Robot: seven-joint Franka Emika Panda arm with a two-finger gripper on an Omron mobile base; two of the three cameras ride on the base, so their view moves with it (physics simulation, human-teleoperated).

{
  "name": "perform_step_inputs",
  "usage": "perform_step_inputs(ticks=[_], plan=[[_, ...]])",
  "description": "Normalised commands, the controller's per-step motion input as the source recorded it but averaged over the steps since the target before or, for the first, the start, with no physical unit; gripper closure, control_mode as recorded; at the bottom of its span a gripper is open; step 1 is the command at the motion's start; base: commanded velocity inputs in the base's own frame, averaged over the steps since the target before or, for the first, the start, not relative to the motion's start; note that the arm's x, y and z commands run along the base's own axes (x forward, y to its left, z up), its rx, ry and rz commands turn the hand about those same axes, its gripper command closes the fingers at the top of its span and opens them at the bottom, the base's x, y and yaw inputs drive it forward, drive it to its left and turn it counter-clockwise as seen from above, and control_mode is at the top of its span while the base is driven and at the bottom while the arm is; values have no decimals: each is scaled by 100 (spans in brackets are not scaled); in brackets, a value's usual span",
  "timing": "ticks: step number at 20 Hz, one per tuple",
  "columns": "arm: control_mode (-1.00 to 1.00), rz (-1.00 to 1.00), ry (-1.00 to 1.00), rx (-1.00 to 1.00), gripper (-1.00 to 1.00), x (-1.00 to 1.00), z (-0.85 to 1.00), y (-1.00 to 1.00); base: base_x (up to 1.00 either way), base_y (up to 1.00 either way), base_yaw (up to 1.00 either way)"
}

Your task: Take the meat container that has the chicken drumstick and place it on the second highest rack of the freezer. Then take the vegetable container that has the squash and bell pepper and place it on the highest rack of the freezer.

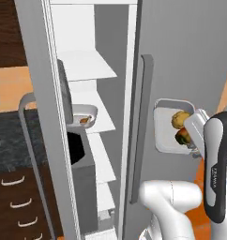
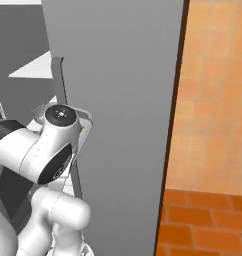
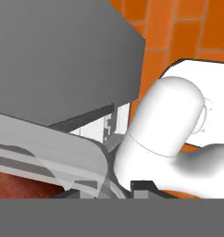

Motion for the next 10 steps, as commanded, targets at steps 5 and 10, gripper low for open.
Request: perform_step_inputs(ticks=[5,10], plan=[[100,0,0,0,100,0,0,0,55,-3,75],[100,0,0,0,100,0,0,0,68,0,69]])
